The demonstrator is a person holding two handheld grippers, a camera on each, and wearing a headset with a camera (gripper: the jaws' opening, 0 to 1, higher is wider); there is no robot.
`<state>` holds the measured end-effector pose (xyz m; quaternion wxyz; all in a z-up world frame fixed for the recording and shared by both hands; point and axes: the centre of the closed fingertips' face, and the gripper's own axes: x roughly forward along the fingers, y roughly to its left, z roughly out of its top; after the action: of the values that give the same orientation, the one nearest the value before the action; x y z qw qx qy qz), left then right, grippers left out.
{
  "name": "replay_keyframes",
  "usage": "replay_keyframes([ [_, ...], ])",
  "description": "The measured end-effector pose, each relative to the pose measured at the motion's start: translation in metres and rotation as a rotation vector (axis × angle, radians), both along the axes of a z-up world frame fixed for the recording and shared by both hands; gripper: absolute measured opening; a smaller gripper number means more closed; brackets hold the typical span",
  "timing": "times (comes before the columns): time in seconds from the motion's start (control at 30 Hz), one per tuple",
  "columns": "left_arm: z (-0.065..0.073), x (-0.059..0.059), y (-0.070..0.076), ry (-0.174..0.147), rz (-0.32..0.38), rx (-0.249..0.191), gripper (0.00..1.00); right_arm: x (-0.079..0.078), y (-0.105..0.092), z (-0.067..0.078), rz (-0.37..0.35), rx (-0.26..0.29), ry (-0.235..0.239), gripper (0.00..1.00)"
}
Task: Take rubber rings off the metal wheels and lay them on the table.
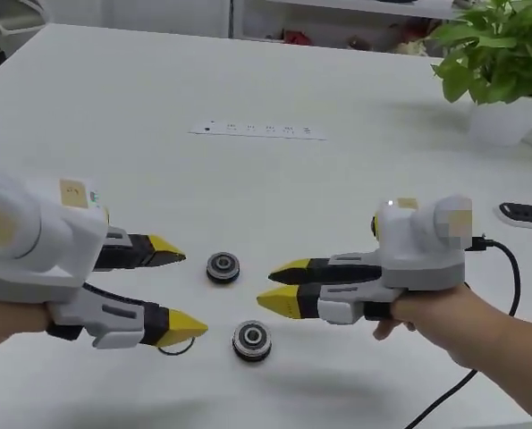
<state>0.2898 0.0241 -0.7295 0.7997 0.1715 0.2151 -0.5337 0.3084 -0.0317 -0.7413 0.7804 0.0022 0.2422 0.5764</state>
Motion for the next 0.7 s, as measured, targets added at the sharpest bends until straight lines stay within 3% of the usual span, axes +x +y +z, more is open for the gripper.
replay_keyframes([
  [0.7, -0.017, -0.002, -0.023, 0.037, -0.052, 0.008, 0.51, -0.011, -0.007, -0.018, 0.039, -0.034, -0.022, 0.24],
])
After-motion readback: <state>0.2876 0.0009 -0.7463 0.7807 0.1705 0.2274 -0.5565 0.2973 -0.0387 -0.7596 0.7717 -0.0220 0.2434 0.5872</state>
